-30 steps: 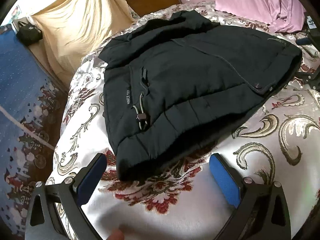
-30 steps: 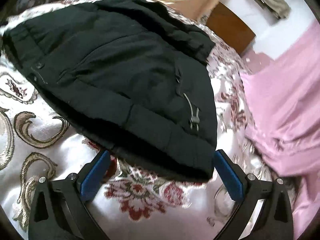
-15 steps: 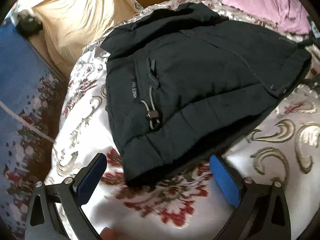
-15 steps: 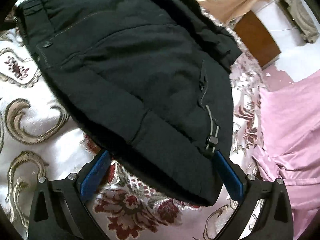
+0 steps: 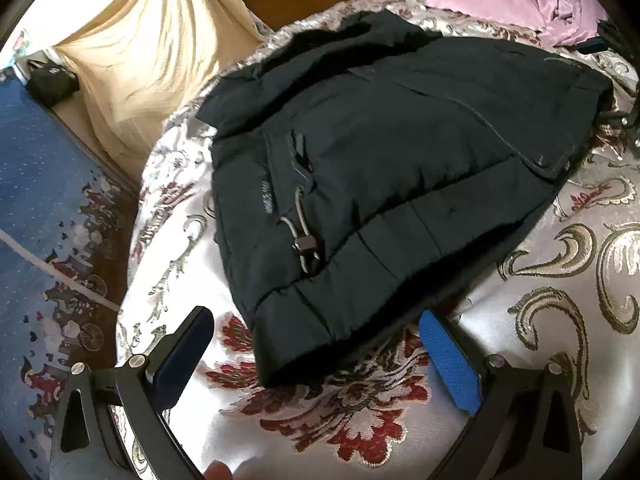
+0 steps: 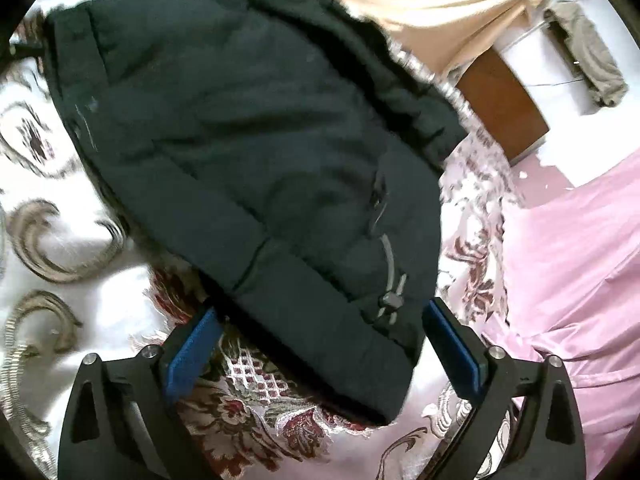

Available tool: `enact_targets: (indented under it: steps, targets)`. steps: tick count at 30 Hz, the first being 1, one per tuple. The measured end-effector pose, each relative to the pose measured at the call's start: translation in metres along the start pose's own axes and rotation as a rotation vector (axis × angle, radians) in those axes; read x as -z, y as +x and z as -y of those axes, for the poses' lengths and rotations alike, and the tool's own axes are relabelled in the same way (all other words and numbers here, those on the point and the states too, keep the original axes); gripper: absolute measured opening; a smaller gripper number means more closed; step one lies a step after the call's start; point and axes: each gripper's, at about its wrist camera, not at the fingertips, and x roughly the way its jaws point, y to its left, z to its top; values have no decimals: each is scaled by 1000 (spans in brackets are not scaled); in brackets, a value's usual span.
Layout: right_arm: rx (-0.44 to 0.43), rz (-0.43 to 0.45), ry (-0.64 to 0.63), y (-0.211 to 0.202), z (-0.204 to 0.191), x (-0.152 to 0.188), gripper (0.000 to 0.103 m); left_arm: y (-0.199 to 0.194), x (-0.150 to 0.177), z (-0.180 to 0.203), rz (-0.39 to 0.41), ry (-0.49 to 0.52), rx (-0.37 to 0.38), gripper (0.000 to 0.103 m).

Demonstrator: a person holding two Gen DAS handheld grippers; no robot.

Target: Fold large clothes

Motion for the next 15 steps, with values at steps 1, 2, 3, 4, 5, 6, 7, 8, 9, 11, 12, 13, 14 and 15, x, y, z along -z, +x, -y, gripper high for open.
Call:
enact_targets:
  steps: [1,2,3,4,5,6,7,8,9,11,12,13,14,15]
  targets:
    - [5,24,15,-5,3,1,90,-2,0,0,13,-1,-10,103]
    - [10,43,31,-10,5,1,89,-3,0,0,23,0,-19,102]
    - [8,58,50,-12,9,2,88,-4,0,0,35,1,-29,101]
    - [-3,66,65,-14,11,3,88,-6,-1,0,45,2,-35,97]
    - [-13,66,70,-14,13,5,88,-7,-2,-1,52,2,-40,92]
    - [-18,60,66,-13,13,6,88,-7,-3,-2,60,1,-48,90]
    - [-35,50,55,-11,13,8,88,-8,-4,-2,63,-1,-54,83]
    - [-61,40,39,-10,11,10,88,-6,-6,-3,63,-7,-57,77]
    - [-85,29,20,-8,9,11,88,-5,-6,-4,60,-13,-54,75]
    - [-125,-22,-36,-2,0,15,88,0,-8,-6,43,-19,-35,69]
    - [-132,-44,-48,1,-3,17,88,1,-8,-6,37,-17,-32,68]
    - [-133,-46,-36,1,-2,17,88,2,-7,-4,34,-13,-34,65]
    - [-123,-48,-25,2,-1,17,88,2,-7,-2,33,-10,-40,64]
    - [-99,-54,-21,4,0,17,88,2,-7,-1,34,-6,-49,63]
